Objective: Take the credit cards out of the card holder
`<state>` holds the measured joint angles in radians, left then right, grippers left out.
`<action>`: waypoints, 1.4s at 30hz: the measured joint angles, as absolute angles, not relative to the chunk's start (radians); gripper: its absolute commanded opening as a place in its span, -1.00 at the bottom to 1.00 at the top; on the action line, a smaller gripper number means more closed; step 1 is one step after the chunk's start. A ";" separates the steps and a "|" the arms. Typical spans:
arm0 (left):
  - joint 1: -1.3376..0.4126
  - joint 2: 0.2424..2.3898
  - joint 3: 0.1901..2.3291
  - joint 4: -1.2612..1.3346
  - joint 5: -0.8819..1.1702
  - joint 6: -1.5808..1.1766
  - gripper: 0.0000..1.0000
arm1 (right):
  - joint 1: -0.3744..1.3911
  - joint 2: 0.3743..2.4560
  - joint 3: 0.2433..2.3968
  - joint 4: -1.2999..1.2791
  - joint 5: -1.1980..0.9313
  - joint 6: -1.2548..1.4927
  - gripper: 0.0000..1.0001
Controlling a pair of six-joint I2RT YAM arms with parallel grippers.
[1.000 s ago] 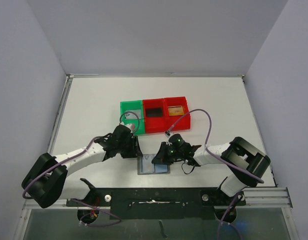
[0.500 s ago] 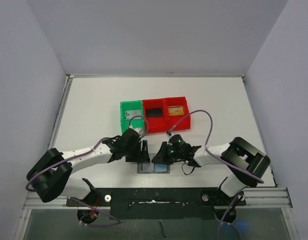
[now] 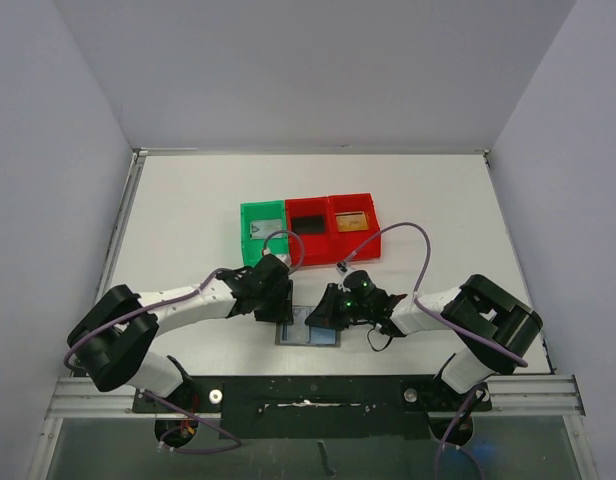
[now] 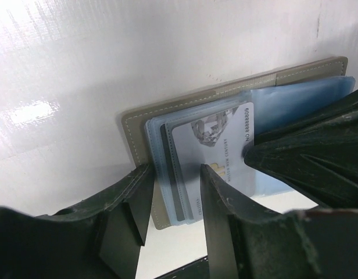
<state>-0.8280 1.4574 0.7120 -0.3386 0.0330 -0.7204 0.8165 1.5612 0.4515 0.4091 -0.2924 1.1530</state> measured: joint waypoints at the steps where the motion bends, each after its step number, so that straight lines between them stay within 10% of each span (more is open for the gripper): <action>1: -0.829 1.460 0.715 -0.342 0.030 -0.719 -0.26 | 0.817 1.561 0.448 0.416 -0.296 1.153 -0.69; 20: -0.844 1.517 0.781 -0.403 0.008 -0.701 -0.45 | 0.780 1.540 0.379 0.501 -0.377 1.142 -1.00; 26: -0.844 1.523 0.788 -0.406 0.008 -0.701 -0.54 | 0.772 1.514 0.368 0.494 -0.376 1.139 -0.50; 42: -0.850 1.534 0.805 -0.410 0.006 -0.695 -0.74 | 0.853 1.567 0.537 0.297 -0.268 1.115 -0.60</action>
